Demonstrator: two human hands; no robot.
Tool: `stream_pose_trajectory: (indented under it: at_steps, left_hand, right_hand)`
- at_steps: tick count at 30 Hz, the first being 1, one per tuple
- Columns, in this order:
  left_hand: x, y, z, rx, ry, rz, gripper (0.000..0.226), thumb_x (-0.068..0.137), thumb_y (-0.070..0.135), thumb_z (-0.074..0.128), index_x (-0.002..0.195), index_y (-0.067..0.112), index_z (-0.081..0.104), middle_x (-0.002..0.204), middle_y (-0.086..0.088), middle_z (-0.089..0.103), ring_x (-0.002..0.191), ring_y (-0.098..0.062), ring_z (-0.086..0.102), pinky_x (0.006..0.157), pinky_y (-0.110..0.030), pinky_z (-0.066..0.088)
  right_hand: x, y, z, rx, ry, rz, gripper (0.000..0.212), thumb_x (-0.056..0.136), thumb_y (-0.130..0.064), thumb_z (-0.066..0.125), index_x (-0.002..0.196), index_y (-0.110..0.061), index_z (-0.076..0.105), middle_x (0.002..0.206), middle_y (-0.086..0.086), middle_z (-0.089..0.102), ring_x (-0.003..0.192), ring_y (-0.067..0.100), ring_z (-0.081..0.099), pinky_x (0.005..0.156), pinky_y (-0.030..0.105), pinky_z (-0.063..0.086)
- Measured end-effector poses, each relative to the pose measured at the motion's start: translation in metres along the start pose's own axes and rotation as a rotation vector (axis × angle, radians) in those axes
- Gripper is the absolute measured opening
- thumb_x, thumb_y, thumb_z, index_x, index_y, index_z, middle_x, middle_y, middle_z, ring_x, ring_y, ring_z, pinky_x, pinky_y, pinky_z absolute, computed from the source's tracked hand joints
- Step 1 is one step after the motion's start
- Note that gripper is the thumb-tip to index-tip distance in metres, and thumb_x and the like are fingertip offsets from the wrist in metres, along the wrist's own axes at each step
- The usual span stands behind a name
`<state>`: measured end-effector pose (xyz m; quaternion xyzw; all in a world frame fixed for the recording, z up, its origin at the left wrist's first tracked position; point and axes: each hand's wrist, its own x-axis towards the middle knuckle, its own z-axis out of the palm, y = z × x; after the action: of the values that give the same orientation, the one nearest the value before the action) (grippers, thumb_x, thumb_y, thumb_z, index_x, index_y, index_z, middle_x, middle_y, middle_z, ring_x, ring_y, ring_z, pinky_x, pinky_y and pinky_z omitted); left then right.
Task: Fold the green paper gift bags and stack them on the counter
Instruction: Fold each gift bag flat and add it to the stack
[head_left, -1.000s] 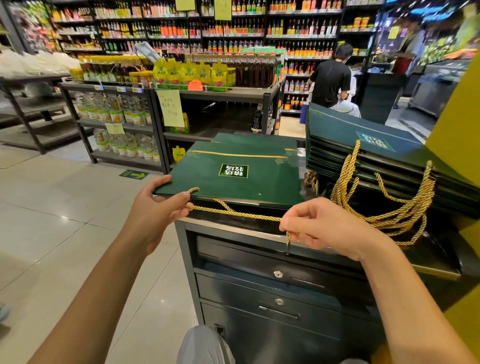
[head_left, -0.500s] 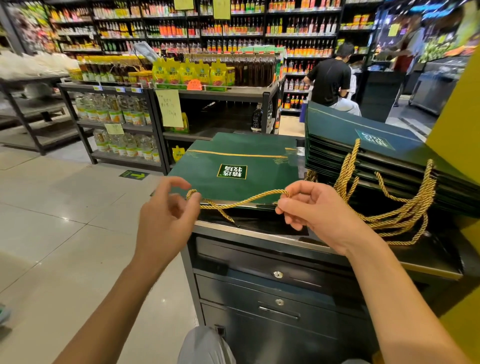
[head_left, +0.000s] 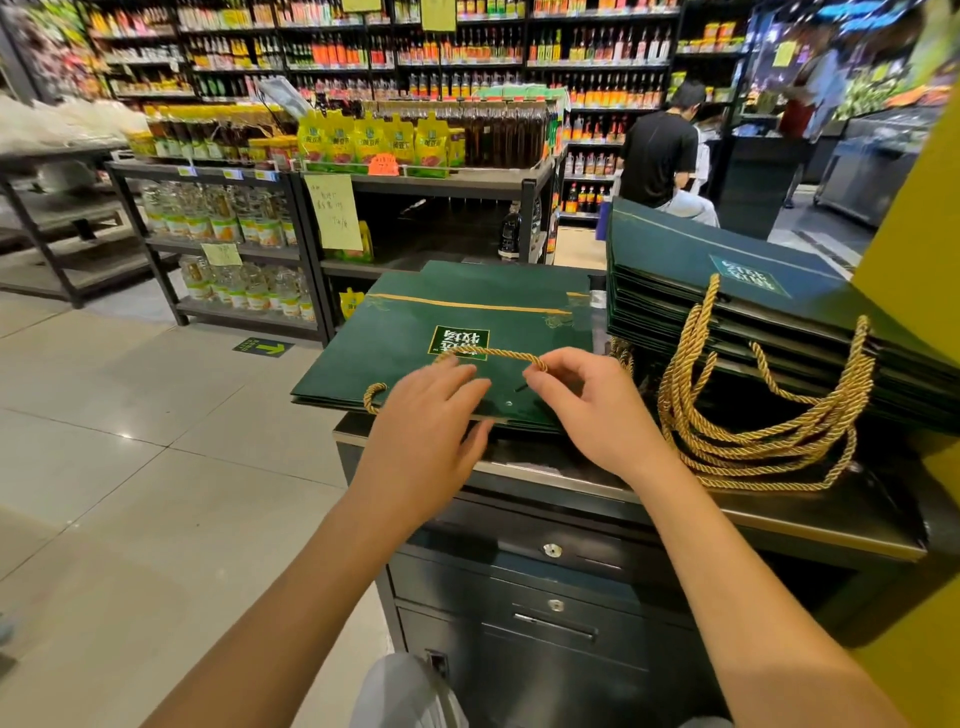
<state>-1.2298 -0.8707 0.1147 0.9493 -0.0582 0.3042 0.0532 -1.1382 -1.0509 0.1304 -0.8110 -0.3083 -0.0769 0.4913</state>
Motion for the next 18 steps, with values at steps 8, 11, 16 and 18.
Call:
stream_pose_trajectory:
  at_steps: [8,11,16,18]
  left_hand:
    - [0.002,-0.023,0.013,-0.157,-0.120,-0.026,0.034,0.093,0.044,0.066,0.119,0.023,0.073,0.123,0.005,0.069,0.113,-0.021,0.062,0.097,-0.045,0.049]
    - [-0.002,-0.024,0.025,-0.088,-0.073,0.009,0.042,0.096,0.051,0.049,0.116,0.024,0.074,0.119,0.004,0.071,0.104,-0.024,0.065,0.090,-0.042,0.048]
    - [-0.009,-0.018,0.037,-0.087,0.089,-0.004,0.044,0.099,0.047,0.045,0.108,0.018,0.077,0.109,0.001,0.076,0.094,-0.024,0.071,0.085,-0.038,0.050]
    - [-0.009,-0.015,0.037,-0.083,0.126,-0.004,0.043,0.099,0.045,0.044,0.105,0.017,0.077,0.104,0.000,0.077,0.091,-0.023,0.071,0.084,-0.036,0.051]
  right_hand:
    - [-0.005,0.013,0.010,-0.152,-0.043,-0.015,0.012,0.100,-0.027,0.063,0.100,-0.019,0.072,0.096,-0.004,0.067,0.088,0.010,0.060,0.078,0.021,0.046]
    - [-0.006,0.014,0.010,-0.194,-0.052,-0.039,0.013,0.100,-0.027,0.063,0.101,-0.018,0.073,0.096,-0.005,0.065,0.090,0.010,0.060,0.082,0.025,0.047]
    - [-0.008,0.016,0.012,-0.282,-0.069,-0.100,0.013,0.101,-0.025,0.061,0.103,-0.018,0.071,0.095,-0.005,0.063,0.093,0.015,0.057,0.085,0.032,0.045]
    - [-0.008,0.018,0.014,-0.302,-0.060,-0.115,0.011,0.101,-0.023,0.061,0.103,-0.018,0.071,0.094,-0.004,0.063,0.092,0.017,0.056,0.084,0.033,0.044]
